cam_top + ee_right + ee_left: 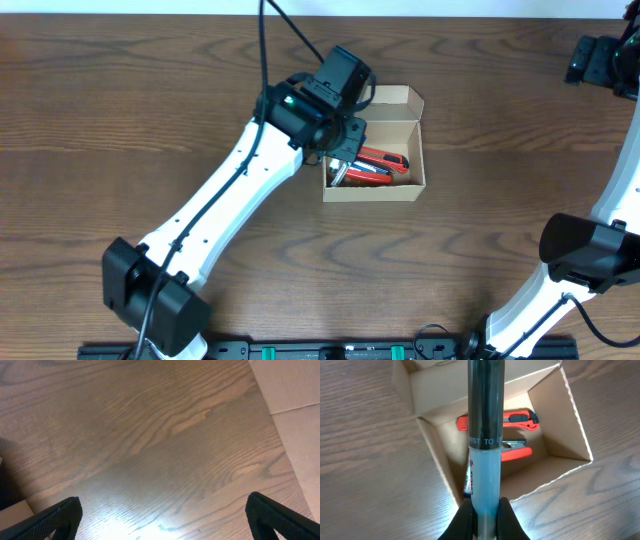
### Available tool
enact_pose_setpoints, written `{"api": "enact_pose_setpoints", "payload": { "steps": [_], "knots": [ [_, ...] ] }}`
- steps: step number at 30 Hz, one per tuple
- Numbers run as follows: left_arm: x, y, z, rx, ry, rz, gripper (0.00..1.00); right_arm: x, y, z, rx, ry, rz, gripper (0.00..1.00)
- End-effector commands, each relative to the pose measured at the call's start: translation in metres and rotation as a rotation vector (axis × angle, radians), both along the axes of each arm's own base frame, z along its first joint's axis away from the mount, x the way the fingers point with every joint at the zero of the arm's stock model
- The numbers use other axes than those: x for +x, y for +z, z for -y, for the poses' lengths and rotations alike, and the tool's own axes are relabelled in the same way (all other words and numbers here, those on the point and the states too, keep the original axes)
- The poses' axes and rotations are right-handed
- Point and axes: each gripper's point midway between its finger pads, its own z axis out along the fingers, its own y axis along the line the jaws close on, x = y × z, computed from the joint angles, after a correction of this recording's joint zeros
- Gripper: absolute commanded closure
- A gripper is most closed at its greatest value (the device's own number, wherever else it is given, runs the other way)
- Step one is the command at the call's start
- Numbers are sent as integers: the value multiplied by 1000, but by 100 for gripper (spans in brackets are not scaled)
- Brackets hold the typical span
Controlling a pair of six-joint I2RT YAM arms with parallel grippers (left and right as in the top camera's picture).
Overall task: Pack container
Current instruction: 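Carry the black marker over the box and release it inside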
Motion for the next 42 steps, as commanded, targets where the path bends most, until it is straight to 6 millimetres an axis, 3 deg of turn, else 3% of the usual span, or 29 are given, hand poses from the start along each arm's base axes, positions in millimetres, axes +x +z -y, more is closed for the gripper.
{"api": "enact_pose_setpoints", "payload": {
  "steps": [1,11,21,33,42],
  "knots": [
    [3,0,5,-17,-8,-2,94,-3,8,3,-6,-20,22,1],
    [6,-11,15,-35,-24,-31,94,-3,8,3,-6,-20,22,1],
    [15,-8,27,-67,-36,-24,94,-3,8,3,-6,-20,22,1],
    [8,-69,45,0,-81,-143,94,-3,8,3,-6,-20,22,1],
    [6,-86,47,31,-93,-168,94,-3,8,3,-6,-20,22,1]
  ]
}}
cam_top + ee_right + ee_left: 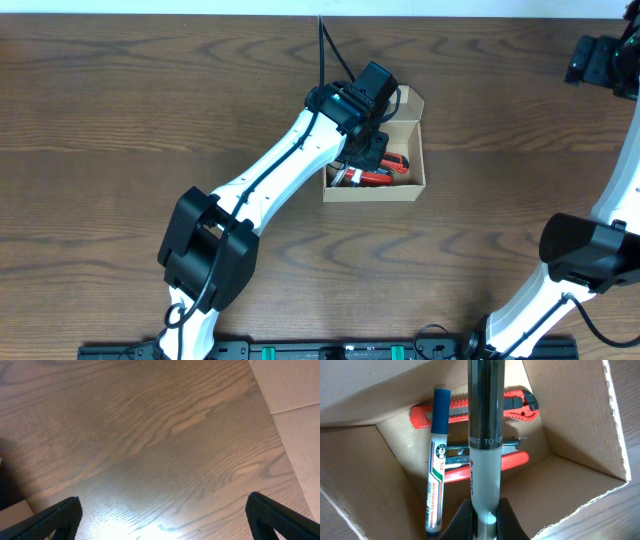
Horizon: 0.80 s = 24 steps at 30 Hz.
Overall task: Pack container
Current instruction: 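Carry the black marker over the box and release it inside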
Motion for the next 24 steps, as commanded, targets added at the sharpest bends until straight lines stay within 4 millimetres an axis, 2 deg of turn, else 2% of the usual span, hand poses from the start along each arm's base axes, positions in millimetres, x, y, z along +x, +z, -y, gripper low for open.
{"api": "enact_pose_setpoints", "payload": {
  "steps": [1,10,24],
  "knots": [
    [3,-3,1,6,-22,0,94,-3,8,3,-6,-20,22,1],
    [4,-26,-3,61,-20,-24,94,-3,8,3,-6,-20,21,1],
    [8,-29,-7,85,-30,-6,94,-3,7,3,-5,-20,21,1]
  ]
}}
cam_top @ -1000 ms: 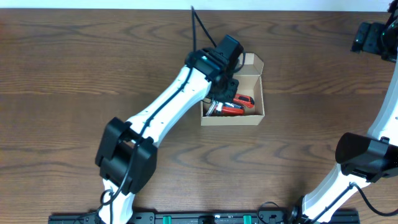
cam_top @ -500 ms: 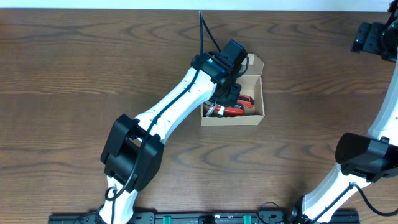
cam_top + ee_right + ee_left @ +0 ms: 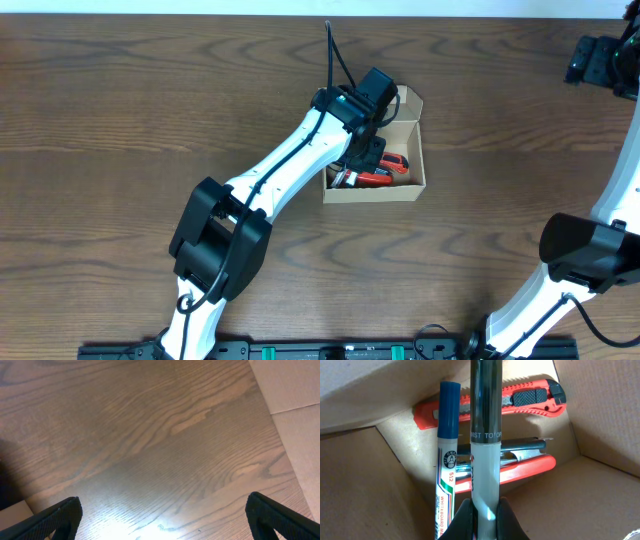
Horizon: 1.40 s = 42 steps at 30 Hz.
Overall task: Pack container
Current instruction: 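Carry the black marker over the box and release it inside, then lift the left gripper away from the box and retract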
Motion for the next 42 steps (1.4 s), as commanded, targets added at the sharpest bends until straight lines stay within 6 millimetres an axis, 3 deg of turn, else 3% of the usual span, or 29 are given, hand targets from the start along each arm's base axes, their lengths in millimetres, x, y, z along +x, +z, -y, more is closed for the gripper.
{"api": "enact_pose_setpoints", "payload": {
  "steps": [1,3,6,13,17,22,27,31,35,38,42],
  "knots": [
    [5,-1,-1,16,-15,17,93,-3,8,3,-6,-20,22,1],
    [5,-1,-1,16,-22,19,73,-3,8,3,-6,-20,21,1],
    [5,-1,-1,19,-34,21,54,-3,8,3,-6,-20,21,1],
    [5,-1,-2,19,-33,21,45,-3,8,3,-6,-20,21,1],
    [7,10,-4,31,-31,30,33,-3,8,3,-6,-20,21,1],
    [30,73,-25,120,21,164,24,-3,8,3,-6,-20,22,1],
    [44,171,-68,198,148,360,21,-3,8,3,-6,-20,22,1],
    [34,259,-113,179,275,540,21,-3,8,3,-6,-20,21,1],
    [9,324,-160,90,395,653,21,-3,8,3,-6,-20,22,1],
    [-12,349,-199,78,465,689,22,-3,8,3,-6,-20,22,1],
    [-37,366,-253,130,573,715,22,0,8,1,12,-27,41,1]
  ]
}}
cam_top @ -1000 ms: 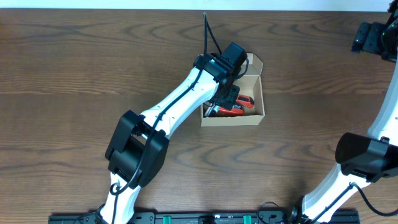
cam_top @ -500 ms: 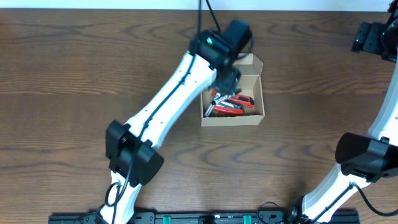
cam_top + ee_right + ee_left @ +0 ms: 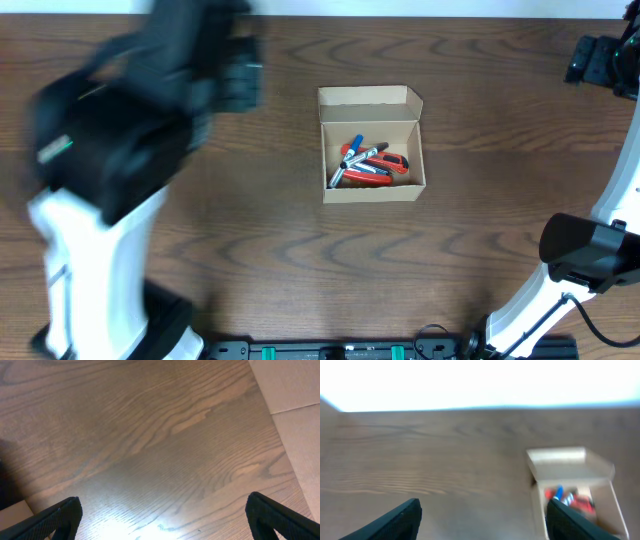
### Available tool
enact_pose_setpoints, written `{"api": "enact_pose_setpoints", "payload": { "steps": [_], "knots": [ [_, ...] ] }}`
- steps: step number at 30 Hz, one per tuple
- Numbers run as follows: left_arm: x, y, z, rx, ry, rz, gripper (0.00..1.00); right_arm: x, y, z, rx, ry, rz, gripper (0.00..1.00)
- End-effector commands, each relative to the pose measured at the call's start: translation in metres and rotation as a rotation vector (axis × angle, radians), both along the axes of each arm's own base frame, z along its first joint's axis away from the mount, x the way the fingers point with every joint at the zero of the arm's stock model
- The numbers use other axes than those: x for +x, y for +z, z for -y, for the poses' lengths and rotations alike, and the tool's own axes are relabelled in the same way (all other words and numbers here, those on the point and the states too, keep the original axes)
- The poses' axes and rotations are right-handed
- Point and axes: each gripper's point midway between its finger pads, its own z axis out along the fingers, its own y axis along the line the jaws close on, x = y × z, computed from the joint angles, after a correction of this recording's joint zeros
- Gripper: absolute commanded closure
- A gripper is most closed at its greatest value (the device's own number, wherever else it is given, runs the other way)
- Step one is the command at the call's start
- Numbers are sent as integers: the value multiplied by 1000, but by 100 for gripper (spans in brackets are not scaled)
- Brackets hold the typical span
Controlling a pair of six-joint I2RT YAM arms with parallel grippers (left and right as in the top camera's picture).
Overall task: Pack container
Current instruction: 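Lift the left gripper away from the box and retract, then move both grippers to the box's upright lid flap from either side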
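Note:
The open cardboard box [image 3: 370,128] stands mid-table. In it lie a blue-capped marker [image 3: 356,148], a red utility knife [image 3: 394,160], red-handled pliers and a pale-barrelled pen, crossed over one another. My left gripper [image 3: 238,75] is raised high at the far left, blurred. In its wrist view it [image 3: 482,510] is open and empty, with the box [image 3: 570,467] far below to the right. My right gripper [image 3: 592,60] stays at the far right corner, and its wrist view shows it [image 3: 162,505] open over bare wood.
The left arm's white links [image 3: 95,230] rise over the table's left side. The right arm's base joint [image 3: 585,255] sits at the near right. A pale board [image 3: 290,405] borders the table beyond the right gripper.
My left gripper was deep in the box, shut on the black-and-clear pen. Now it is open and empty, high over the table's left, and the pen is left in the box.
My left gripper held the pen upright over the box's near wall. Then it was lower inside, beside the blue marker, and then close over the knife and pliers. Now the pen is in the box and the gripper is away, open. The right arm never moved.

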Motion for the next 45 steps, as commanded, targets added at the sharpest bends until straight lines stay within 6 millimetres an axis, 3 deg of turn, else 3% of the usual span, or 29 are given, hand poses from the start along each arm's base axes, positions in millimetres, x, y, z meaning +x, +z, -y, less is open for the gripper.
{"api": "enact_pose_setpoints", "payload": {
  "steps": [1,7,11,15,18,21,27,29,31,33,36,37,39,42,45],
  "knots": [
    [-17,0,-42,42,119,-22,22,6,9,-2,38,-28,71,1],
    [-38,21,-93,16,260,48,28,25,10,-35,231,36,163,1],
    [-33,10,-96,-54,251,-2,28,34,14,-54,373,4,222,1],
    [-20,-9,-100,-59,273,-74,29,33,13,-58,424,-63,232,1],
    [-5,-36,-98,-85,285,-170,34,35,14,-68,491,-83,242,1],
    [17,-82,-75,-214,238,-344,43,40,15,-85,532,-39,243,1],
    [52,-162,-39,-353,183,-612,43,52,-5,-123,523,111,166,1],
    [65,-185,-24,-410,148,-671,44,57,-19,-140,521,177,121,13],
    [78,-205,-14,-453,125,-709,54,60,-36,-153,526,212,67,36],
    [88,-223,-9,-484,132,-742,62,61,-53,-160,544,213,11,46],
    [102,-247,-5,-493,133,-776,65,66,-74,-177,659,218,-42,61],
    [105,-254,-4,-492,126,-785,69,67,-79,-182,695,222,-52,66],
    [113,-268,0,-500,106,-802,93,71,-91,-187,755,220,-73,76],
    [124,-281,11,-567,72,-821,94,74,-107,-187,786,169,-110,93],
    [133,-289,16,-628,48,-826,94,74,-122,-184,807,99,-147,99]
  ]
}}
